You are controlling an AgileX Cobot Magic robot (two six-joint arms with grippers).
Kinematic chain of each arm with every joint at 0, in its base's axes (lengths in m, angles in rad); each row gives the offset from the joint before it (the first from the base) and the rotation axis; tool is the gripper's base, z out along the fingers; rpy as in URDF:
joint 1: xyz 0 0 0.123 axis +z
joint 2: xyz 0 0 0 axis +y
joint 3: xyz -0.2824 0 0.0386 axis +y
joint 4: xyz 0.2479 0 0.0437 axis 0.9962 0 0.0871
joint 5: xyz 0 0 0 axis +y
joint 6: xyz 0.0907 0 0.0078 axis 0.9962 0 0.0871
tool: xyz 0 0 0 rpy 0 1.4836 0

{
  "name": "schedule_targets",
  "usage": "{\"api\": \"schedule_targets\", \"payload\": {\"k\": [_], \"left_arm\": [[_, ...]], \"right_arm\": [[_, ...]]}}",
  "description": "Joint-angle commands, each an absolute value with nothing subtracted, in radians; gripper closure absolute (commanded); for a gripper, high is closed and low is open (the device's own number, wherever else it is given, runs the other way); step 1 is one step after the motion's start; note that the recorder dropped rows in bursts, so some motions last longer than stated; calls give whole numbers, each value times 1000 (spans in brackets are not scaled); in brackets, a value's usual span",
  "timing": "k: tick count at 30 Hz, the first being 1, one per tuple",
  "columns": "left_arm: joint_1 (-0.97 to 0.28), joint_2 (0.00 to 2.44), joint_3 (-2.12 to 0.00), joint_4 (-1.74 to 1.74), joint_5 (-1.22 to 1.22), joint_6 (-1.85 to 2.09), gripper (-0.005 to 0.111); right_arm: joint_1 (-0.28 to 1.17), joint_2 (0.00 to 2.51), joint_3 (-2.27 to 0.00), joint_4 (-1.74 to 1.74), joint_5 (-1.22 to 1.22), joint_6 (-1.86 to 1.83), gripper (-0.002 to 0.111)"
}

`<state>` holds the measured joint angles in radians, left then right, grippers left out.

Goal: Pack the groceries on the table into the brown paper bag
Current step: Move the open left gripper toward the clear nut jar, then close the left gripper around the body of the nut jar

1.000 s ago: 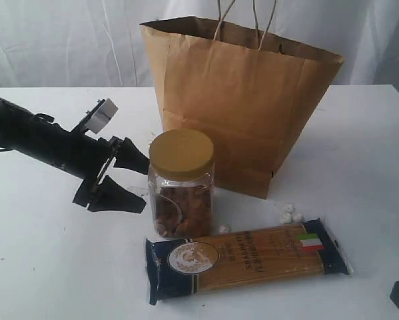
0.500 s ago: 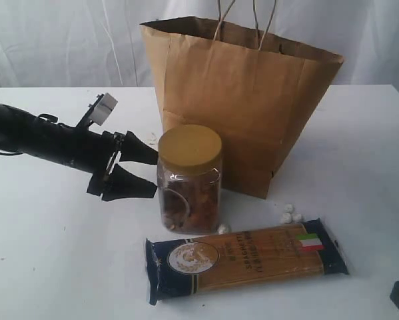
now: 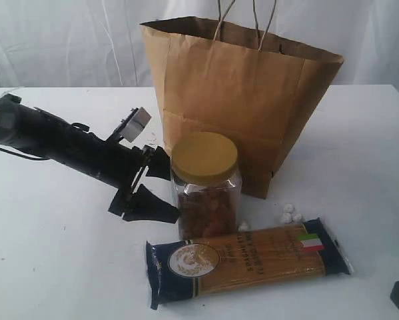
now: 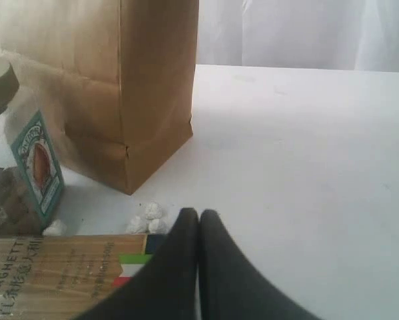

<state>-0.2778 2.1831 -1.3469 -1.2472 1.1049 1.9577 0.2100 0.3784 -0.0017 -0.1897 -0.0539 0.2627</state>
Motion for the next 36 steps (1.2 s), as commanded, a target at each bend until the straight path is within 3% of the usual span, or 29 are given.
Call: {"api": "schedule_targets", "payload": {"k": [1,36], "left_arm": [[-297,2177,-1352,-1234,1117,2118,2],[-310,2177,-1350,-1277,1080,1903,2]], "right_arm": [[209,372,0,-191,-49,266,108],[209,372,0,-191,-49,266,108]]}}
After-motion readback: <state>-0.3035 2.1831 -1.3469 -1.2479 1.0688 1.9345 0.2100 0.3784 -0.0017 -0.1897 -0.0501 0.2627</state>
